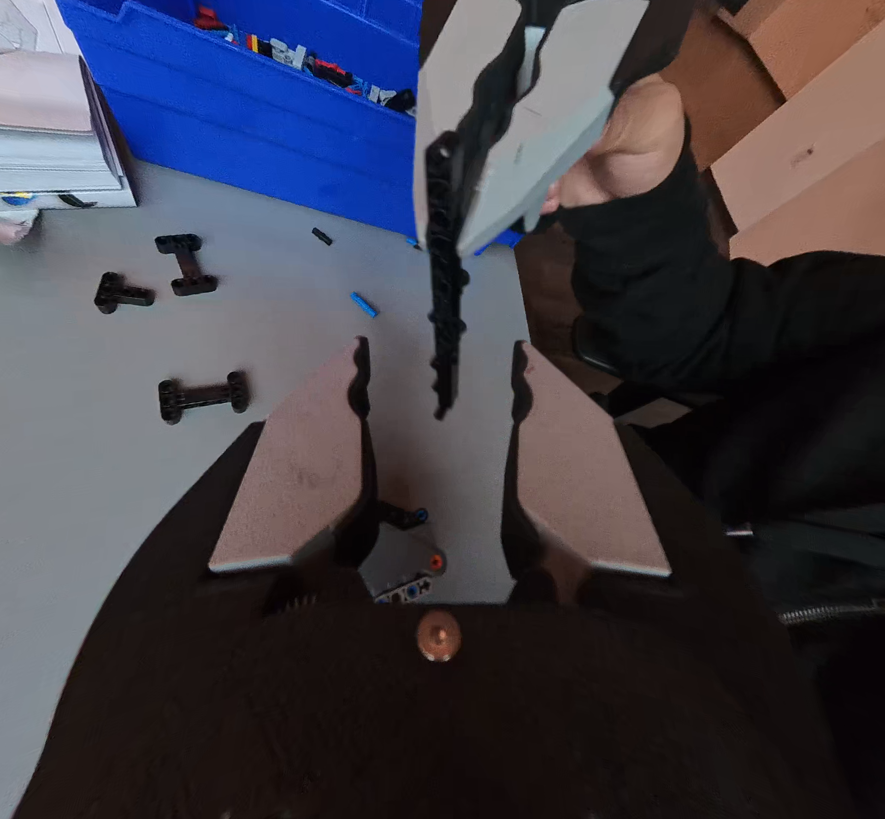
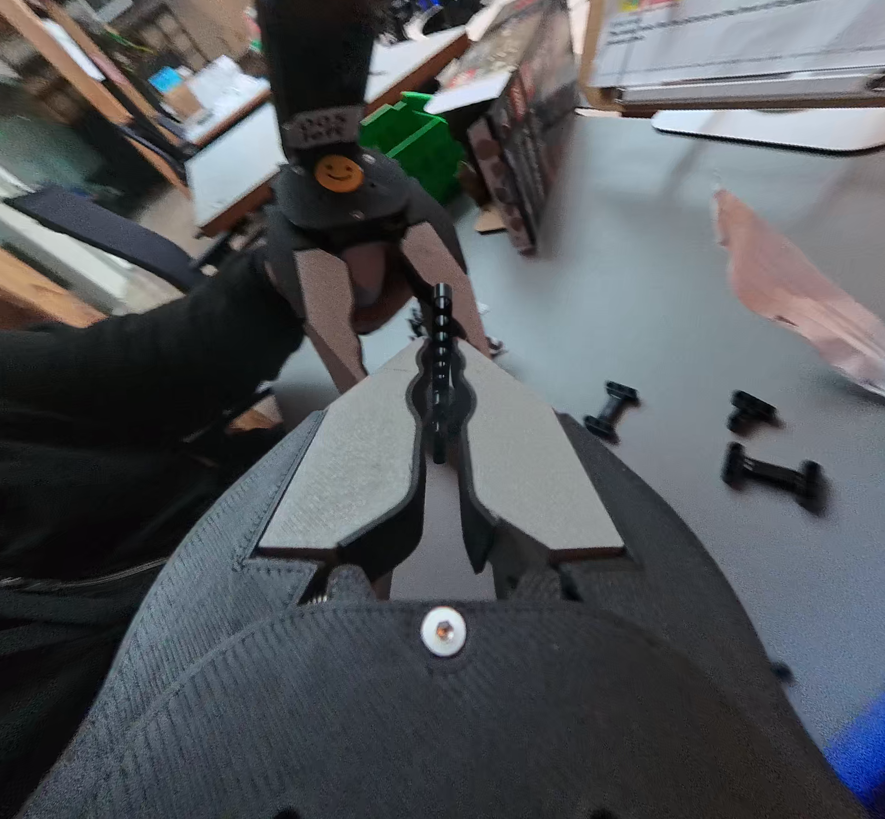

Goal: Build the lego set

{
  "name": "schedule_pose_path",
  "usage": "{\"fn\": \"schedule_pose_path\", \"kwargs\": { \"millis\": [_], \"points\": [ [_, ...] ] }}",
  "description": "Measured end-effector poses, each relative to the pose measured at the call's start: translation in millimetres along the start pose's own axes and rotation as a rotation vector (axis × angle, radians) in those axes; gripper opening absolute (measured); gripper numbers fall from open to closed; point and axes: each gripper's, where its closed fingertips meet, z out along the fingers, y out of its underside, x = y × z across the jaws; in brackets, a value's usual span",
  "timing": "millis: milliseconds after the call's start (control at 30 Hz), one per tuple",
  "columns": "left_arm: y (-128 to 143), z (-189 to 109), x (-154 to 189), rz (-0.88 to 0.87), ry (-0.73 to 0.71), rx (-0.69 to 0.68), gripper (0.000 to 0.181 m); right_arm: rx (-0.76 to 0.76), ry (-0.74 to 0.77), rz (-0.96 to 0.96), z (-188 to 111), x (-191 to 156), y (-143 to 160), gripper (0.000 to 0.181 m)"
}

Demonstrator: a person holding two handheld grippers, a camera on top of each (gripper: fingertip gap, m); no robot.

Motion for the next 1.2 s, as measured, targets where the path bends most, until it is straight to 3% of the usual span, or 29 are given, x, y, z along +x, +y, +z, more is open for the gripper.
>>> {"fn": "schedule_pose_path", "kwargs": {
  "millis": [33, 133, 167, 367, 667, 833, 1200],
  "points": [
    [-0.6, 0.9, 0.9, -0.008, 0.001, 0.014, 0.055, 0.017, -0.047, 0.009, 2.0, -7.0, -2.4, 0.003],
    [-1.4, -2.6, 12.2, -0.001, 0.049, 0.065, 0.007, 0.044, -0.1, 0.009, 6.4, -17.0, -5.4, 0.003],
    [0.1, -4.7, 15.1, 0.003, 0.053, 0.078, 0.005, 0.045, -0.106, -0.001, 7.4, -18.7, -5.1, 0.003],
    [20.2, -22.7, 16.2, -0.009, -0.001, 0.068, 0.005, -0.112, -0.136, -0.165, 23.2, -33.1, 22.3, 0.002],
    [58.9, -39.2, 18.1, -0.033, 0.006, -0.107, 0.005, -0.37, 0.035, -0.501, 57.4, -25.6, 66.0, 0.0],
    [66.8, -45.7, 13.1, -0.042, -0.058, -0.153, 0.005, -0.348, 0.001, -0.52, 67.0, -37.2, 65.9, 0.007],
    [75.4, -46.4, 4.6, -0.148, -0.122, -0.118, 0.005, -0.314, 0.324, -0.779, 84.1, -24.5, 58.8, 0.007]
  ]
}}
